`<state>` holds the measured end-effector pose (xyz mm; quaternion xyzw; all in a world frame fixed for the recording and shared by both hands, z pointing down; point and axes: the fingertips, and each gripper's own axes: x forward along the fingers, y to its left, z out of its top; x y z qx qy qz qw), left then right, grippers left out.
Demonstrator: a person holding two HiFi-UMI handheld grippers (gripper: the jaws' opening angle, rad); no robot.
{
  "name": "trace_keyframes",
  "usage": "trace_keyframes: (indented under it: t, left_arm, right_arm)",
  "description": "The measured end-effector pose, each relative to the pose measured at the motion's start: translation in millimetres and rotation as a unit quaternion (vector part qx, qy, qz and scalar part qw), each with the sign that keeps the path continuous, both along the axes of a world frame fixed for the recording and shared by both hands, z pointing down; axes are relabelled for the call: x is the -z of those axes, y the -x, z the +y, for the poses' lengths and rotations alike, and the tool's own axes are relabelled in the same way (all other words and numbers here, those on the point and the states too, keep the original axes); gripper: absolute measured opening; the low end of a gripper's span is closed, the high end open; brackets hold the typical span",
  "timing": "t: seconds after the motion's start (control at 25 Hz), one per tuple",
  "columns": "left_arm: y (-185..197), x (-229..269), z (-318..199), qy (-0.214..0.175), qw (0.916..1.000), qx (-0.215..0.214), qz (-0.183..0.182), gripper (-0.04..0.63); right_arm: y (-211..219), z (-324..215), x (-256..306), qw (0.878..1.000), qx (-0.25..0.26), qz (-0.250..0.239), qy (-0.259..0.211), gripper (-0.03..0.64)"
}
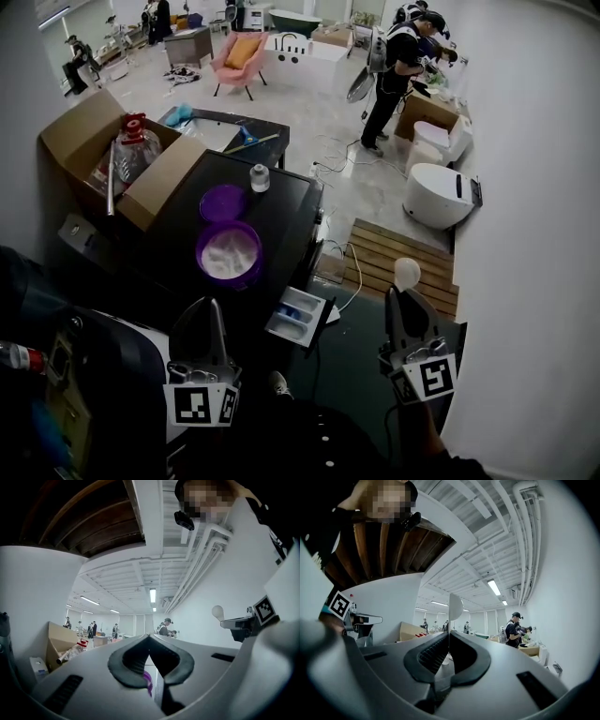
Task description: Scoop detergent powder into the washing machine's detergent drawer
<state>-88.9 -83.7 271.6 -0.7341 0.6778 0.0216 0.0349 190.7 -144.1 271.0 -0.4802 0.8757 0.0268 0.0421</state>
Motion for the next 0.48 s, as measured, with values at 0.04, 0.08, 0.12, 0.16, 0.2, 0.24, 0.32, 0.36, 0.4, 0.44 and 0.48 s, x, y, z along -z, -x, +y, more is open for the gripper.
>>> trace_keyframes:
  t: [0.04,0.08,0.12,0.16,0.2,0.24,0.32,0.36,0.4,0.44,0.48]
  left_arm:
    - [4.5,-0.6,-3.3,0.001,1.0000,0.001,0.001,0.014]
    - [8.5,-1.0,-6.2,0.001,1.0000,0.001,0.001,0.014]
    - [11.9,-1.1,-8.8,0.001,1.0000,0.000,0.001,0.014]
    - [15.3,-1.3,-11.1,0.001,1.0000,-0.001,0.000,0.014]
    - [18.9,-1.8,-13.4,0.001,1.0000,-0.001,-0.001,0.014]
    - [22.4,-2.9,-15.9,0.001,1.0000,-0.001,-0.002,0.014]
    - [27.3,-6.5,-21.6,0.005,1.0000,0.001,-0.002,0.014]
    - [27.8,-8.6,-24.2,0.007,1.0000,0.002,-0.001,0.014]
    - [27.4,-11.1,-26.1,0.010,0.9999,0.002,-0.001,0.014]
    - [26.6,-13.7,-27.5,0.013,0.9999,0.002,-0.002,0.014]
    - [26.3,-16.2,-29.0,0.015,0.9999,0.004,-0.002,0.014]
  right_arm:
    - [4.1,-3.2,-0.7,1.000,0.000,0.000,0.000,0.033]
    - [7.6,-6.2,-1.2,1.000,-0.001,0.000,0.000,0.032]
    - [10.7,-9.1,-1.4,1.000,-0.002,0.001,0.000,0.033]
    - [13.4,-11.5,-1.7,1.000,-0.003,0.001,0.000,0.034]
    - [15.6,-13.4,-2.5,1.000,-0.004,0.002,0.000,0.034]
    - [17.5,-15.0,-4.4,1.000,-0.003,0.002,0.001,0.034]
    - [20.7,-18.4,-9.1,1.000,0.002,-0.005,0.003,0.032]
    - [21.5,-20.9,-11.3,1.000,0.002,-0.007,0.004,0.034]
    - [21.3,-23.5,-14.2,1.000,0.001,-0.006,0.007,0.032]
    - [19.6,-26.2,-18.5,1.000,-0.001,-0.001,0.012,0.032]
    - [16.6,-29.5,-24.5,1.000,-0.002,0.008,0.017,0.033]
